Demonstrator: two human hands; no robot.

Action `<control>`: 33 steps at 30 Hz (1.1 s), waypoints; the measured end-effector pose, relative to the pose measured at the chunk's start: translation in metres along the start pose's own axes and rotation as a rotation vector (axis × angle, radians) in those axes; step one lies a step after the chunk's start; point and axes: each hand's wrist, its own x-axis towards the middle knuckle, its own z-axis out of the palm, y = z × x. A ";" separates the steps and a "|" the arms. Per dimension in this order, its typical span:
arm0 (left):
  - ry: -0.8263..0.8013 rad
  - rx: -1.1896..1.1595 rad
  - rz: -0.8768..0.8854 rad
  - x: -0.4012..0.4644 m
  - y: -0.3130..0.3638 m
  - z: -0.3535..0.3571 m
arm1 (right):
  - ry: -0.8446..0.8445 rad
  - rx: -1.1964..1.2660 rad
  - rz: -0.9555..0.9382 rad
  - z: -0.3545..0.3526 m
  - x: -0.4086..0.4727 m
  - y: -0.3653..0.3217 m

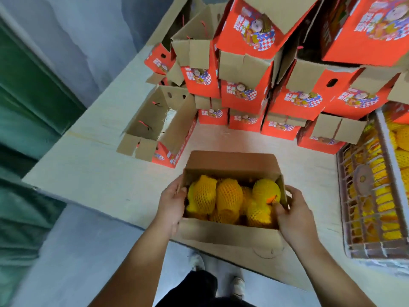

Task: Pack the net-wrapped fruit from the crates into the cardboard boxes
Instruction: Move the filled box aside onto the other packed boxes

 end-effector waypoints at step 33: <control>0.344 0.324 0.178 0.288 -0.021 -0.509 | -0.182 0.218 -0.152 0.439 -0.048 -0.380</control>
